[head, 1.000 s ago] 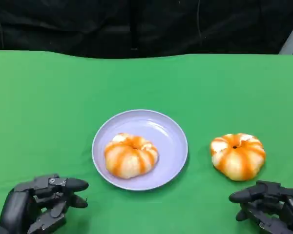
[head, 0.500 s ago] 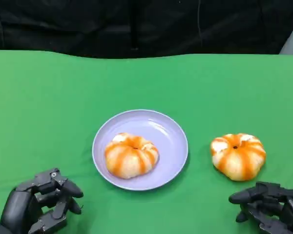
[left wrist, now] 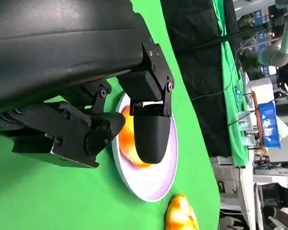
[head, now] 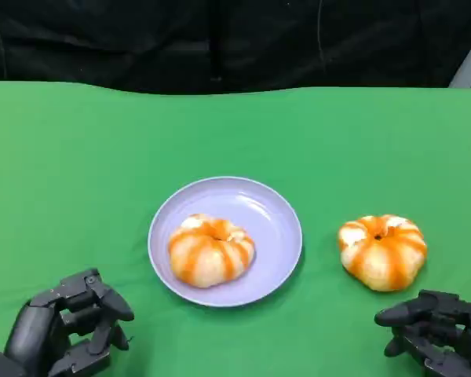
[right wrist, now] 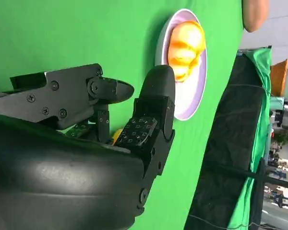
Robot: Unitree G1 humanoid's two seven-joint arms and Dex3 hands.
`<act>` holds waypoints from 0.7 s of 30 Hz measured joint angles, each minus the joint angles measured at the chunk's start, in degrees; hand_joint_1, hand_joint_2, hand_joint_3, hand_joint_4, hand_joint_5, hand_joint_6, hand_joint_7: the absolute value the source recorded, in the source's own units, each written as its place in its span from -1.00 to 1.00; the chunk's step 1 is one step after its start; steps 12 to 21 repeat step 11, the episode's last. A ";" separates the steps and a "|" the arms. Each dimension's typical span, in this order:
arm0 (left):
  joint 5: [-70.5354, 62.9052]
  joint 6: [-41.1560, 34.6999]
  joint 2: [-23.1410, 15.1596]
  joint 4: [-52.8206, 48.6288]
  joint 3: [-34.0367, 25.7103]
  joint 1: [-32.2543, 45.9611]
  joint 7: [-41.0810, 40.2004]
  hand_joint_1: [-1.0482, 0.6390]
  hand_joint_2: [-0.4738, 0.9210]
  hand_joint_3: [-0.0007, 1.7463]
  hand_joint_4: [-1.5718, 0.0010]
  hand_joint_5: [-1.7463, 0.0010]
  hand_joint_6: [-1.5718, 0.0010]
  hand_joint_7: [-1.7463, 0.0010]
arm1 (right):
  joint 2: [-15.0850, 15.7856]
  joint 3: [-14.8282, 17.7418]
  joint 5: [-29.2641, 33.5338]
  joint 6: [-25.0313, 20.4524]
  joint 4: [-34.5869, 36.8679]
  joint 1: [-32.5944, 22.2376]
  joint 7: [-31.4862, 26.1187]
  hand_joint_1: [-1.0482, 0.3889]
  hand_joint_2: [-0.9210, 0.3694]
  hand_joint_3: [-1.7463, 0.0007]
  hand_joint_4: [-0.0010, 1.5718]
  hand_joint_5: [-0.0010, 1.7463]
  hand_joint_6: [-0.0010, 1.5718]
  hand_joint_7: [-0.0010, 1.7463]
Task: Grasp the bread from the table and place it into the plate.
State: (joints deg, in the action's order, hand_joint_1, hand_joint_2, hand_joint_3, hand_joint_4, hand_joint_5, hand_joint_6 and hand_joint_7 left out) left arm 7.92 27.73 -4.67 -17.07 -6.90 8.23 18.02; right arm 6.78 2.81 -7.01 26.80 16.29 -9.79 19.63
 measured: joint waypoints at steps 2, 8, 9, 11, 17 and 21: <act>0.00 -0.69 -0.11 0.48 0.05 0.10 0.00 0.37 0.66 0.09 -0.04 -0.82 -0.11 -0.50 | 0.00 0.00 0.00 -0.13 -0.09 -0.04 -0.01 0.44 -1.00 0.59 -0.04 0.43 0.23 -0.30; 0.00 -0.77 -0.38 1.19 0.09 0.39 0.01 0.39 0.63 0.12 -0.05 -0.82 -0.13 -0.49 | -0.07 -0.01 0.00 -0.22 -0.60 -0.24 -0.02 0.44 -1.00 0.59 -0.04 0.44 0.22 -0.30; 0.00 -0.84 -0.46 1.51 0.12 0.53 0.01 0.39 0.63 0.12 -0.06 -0.82 -0.13 -0.49 | -0.07 -0.01 0.01 -0.22 -0.69 -0.32 -0.04 0.43 -1.00 0.58 -0.04 0.44 0.22 -0.30; 0.00 -1.08 -0.64 2.05 0.18 0.79 0.01 0.40 0.63 0.12 -0.06 -0.82 -0.13 -0.49 | -0.07 -0.02 0.13 -0.20 -0.89 -0.62 -0.13 0.43 -1.00 0.58 -0.04 0.44 0.22 -0.30; 0.00 -1.08 -0.64 2.05 0.18 0.79 0.01 0.40 0.63 0.12 -0.06 -0.82 -0.13 -0.49 | -0.07 -0.02 0.13 -0.20 -0.89 -0.62 -0.13 0.43 -1.00 0.58 -0.04 0.44 0.22 -0.30; 0.00 -1.08 -0.64 2.05 0.18 0.79 0.01 0.40 0.63 0.12 -0.06 -0.82 -0.13 -0.49 | -0.07 -0.02 0.13 -0.20 -0.89 -0.62 -0.13 0.43 -1.00 0.58 -0.04 0.44 0.22 -0.30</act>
